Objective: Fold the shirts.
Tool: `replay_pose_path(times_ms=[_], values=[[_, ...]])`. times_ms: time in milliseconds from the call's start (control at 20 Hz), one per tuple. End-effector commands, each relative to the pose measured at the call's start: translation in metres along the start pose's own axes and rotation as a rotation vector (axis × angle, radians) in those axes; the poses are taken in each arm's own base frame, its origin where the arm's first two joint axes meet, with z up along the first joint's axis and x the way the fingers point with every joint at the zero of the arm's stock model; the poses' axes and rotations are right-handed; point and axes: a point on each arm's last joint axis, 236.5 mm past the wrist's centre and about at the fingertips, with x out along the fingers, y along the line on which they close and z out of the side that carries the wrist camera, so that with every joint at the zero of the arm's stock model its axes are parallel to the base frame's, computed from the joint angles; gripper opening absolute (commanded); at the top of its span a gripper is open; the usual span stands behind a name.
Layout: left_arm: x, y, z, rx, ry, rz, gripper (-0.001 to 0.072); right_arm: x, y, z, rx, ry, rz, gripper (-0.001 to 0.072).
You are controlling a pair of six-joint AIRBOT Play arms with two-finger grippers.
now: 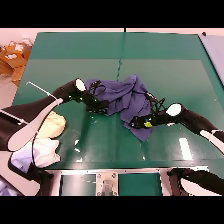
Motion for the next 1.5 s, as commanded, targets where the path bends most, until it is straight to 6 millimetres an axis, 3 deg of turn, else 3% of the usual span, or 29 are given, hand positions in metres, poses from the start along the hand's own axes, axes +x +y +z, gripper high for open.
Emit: replay_pose_path(times_ms=[0,50,100,150,250,350,500,600,700,900,1000,1200,1350,1450], values=[[-0.006,0.009,-0.010,0.009,0.051,0.003,0.0024,0.001,0.009,0.003,0.015,-0.015,0.027,0.0244],[-0.012,0.014,-0.010,-0.006,0.061,-0.001,0.0024,0.001,0.009,0.003,0.014,-0.015,0.027,0.0058],[-0.020,0.020,-0.010,-0.019,0.066,-0.002,0.0024,0.000,0.008,0.005,0.004,-0.018,0.025,0.0013],[-0.031,0.028,-0.010,-0.030,0.072,0.002,0.0023,-0.005,0.006,0.010,-0.007,-0.018,0.016,0.0012],[-0.058,0.053,-0.014,-0.030,0.083,0.060,0.0023,-0.036,-0.002,0.036,-0.029,-0.071,-0.009,0.0012],[-0.091,0.082,-0.018,-0.024,0.073,0.158,0.0023,-0.095,-0.005,0.084,-0.015,-0.237,-0.012,0.0011],[-0.142,0.112,-0.018,-0.038,0.011,0.266,0.0023,-0.219,-0.009,0.144,-0.002,-0.547,-0.050,0.0011],[-0.173,0.113,-0.014,-0.043,-0.067,0.270,0.0023,-0.286,-0.009,0.159,-0.014,-0.688,-0.088,0.0011],[-0.212,0.099,-0.007,0.018,-0.171,0.277,0.0023,-0.335,-0.003,0.166,-0.037,-0.787,-0.120,0.0011],[-0.307,0.052,0.004,0.173,-0.427,0.335,0.0023,-0.406,0.015,0.170,-0.051,-0.951,-0.156,0.0011],[-0.327,0.045,-0.006,0.194,-0.456,0.362,0.0023,-0.409,0.008,0.161,-0.003,-0.938,-0.156,0.0012],[-0.318,0.046,-0.023,0.188,-0.384,0.353,0.0023,-0.364,-0.022,0.136,0.093,-0.765,-0.168,0.0011],[-0.296,0.039,-0.019,0.178,-0.386,0.268,0.0023,-0.302,-0.056,0.115,0.203,-0.626,-0.139,0.0012],[-0.265,0.040,-0.026,0.137,-0.342,0.189,0.0023,-0.255,-0.086,0.095,0.290,-0.538,-0.142,0.0012]])
